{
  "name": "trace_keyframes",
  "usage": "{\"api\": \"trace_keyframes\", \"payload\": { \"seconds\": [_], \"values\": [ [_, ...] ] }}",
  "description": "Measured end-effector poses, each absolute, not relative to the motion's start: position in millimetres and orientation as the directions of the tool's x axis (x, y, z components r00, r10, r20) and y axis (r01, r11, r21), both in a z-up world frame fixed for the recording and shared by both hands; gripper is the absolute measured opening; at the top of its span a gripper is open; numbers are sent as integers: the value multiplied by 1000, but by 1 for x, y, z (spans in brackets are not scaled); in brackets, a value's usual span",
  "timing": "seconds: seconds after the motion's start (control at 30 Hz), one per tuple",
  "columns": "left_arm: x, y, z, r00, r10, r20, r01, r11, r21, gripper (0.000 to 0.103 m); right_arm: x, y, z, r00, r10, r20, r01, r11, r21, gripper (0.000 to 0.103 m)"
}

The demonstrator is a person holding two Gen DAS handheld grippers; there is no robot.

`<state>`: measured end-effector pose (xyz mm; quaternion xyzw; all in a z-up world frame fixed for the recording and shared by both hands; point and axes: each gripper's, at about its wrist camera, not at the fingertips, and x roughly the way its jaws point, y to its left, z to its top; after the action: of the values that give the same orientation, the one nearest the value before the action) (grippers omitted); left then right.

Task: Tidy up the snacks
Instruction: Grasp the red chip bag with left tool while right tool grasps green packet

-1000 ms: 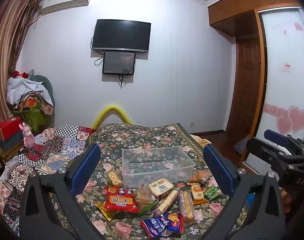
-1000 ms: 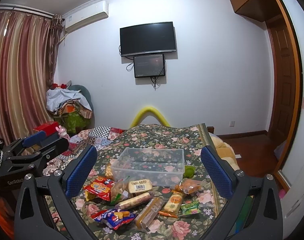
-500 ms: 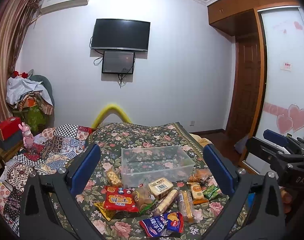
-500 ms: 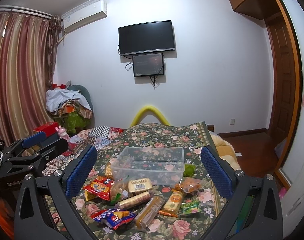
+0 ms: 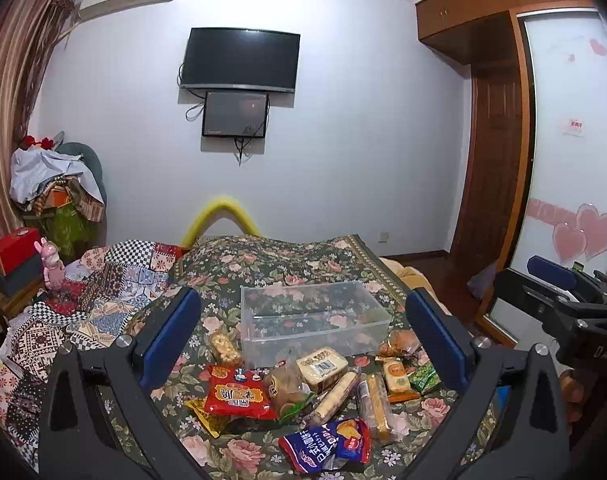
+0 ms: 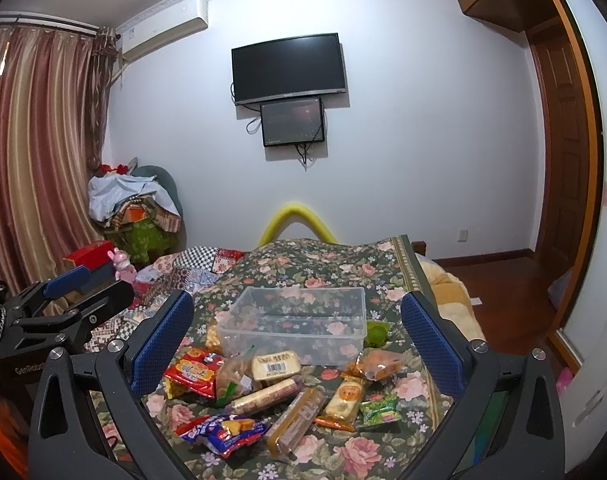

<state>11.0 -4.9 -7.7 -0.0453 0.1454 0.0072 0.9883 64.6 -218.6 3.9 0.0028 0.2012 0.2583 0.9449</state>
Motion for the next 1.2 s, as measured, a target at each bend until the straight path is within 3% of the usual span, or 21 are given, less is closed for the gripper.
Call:
{"api": "trace_keyframes", "payload": {
  "seconds": [0.37,0.57,0.9,1.13,1.2],
  "values": [
    [38,20,-54,906,26,-423,-57,997,-61,103,96,-228,-37,747,430,-507,-437,892,113,103],
    [60,48,-91,843,36,-537,-104,990,-97,95,118,-240,-77,702,341,-626,-378,922,79,103],
    [107,77,-143,730,51,-681,-166,981,-104,88,140,-254,-119,588,268,-763,-336,939,71,86],
    [141,81,-173,658,9,-753,-159,979,-127,88,154,-255,-144,519,259,-814,-322,942,94,84],
    [150,79,-180,643,12,-766,-152,982,-112,88,157,-253,-150,506,253,-825,-324,942,90,79]
  ]
}}
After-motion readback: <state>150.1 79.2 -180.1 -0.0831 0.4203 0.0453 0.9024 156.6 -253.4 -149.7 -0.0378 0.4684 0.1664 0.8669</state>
